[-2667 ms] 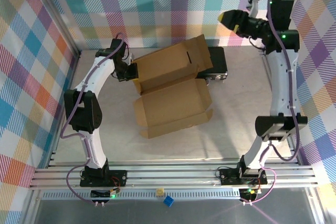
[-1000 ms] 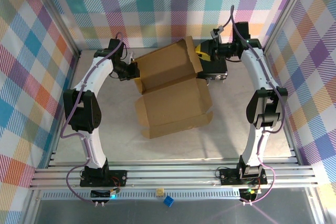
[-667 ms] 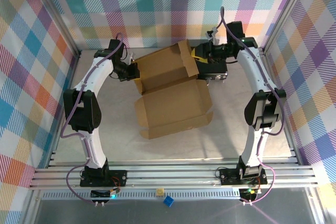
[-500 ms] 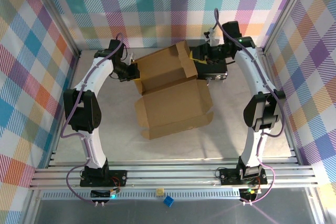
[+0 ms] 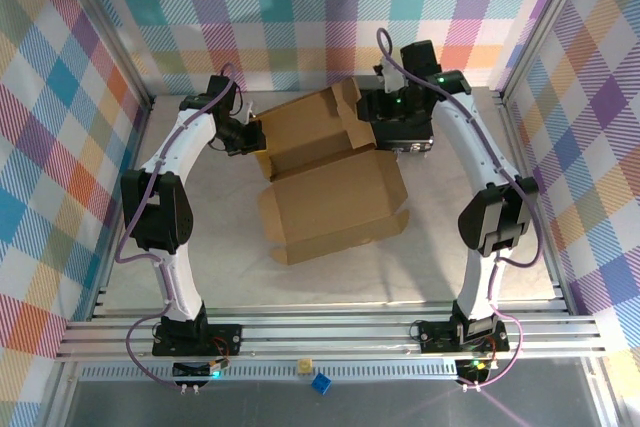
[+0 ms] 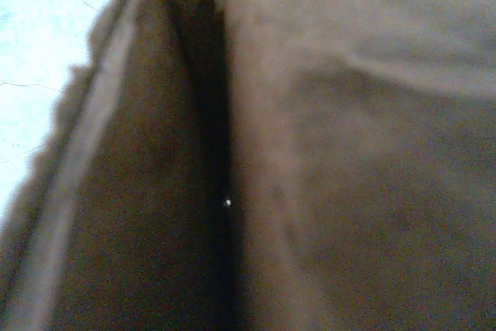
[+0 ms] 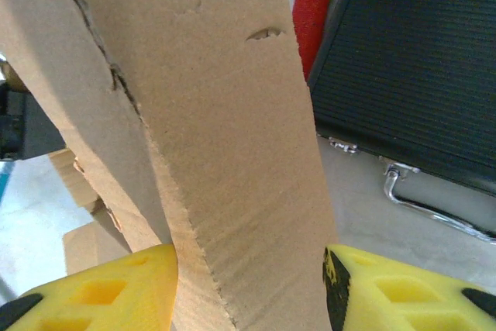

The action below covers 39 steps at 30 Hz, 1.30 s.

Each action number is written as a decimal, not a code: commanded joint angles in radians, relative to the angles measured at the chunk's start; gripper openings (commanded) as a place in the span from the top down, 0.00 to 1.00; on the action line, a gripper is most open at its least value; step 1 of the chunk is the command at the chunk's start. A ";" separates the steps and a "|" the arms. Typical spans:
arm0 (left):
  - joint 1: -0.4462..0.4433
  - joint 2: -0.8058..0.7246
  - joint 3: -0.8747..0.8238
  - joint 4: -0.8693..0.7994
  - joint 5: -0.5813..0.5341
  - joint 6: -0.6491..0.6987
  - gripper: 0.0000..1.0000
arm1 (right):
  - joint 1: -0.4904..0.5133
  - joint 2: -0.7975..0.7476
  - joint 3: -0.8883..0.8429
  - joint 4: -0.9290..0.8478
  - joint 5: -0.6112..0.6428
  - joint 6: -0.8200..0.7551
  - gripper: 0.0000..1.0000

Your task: Fold the paper box

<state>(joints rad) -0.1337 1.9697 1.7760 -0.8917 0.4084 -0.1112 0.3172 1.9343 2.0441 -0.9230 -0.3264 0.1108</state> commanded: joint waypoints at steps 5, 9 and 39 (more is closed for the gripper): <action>0.011 -0.051 0.004 -0.015 0.052 0.002 1.00 | 0.054 0.044 0.056 -0.037 0.168 -0.028 0.55; 0.011 -0.053 0.002 -0.018 0.049 0.004 1.00 | 0.077 0.064 0.075 -0.034 0.217 -0.030 0.67; 0.011 -0.050 0.010 -0.020 0.050 0.004 1.00 | 0.184 0.206 0.229 -0.062 0.593 -0.044 0.71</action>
<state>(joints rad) -0.1272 1.9697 1.7760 -0.9138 0.4019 -0.1127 0.4969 2.1094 2.2337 -0.9592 0.2546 0.0658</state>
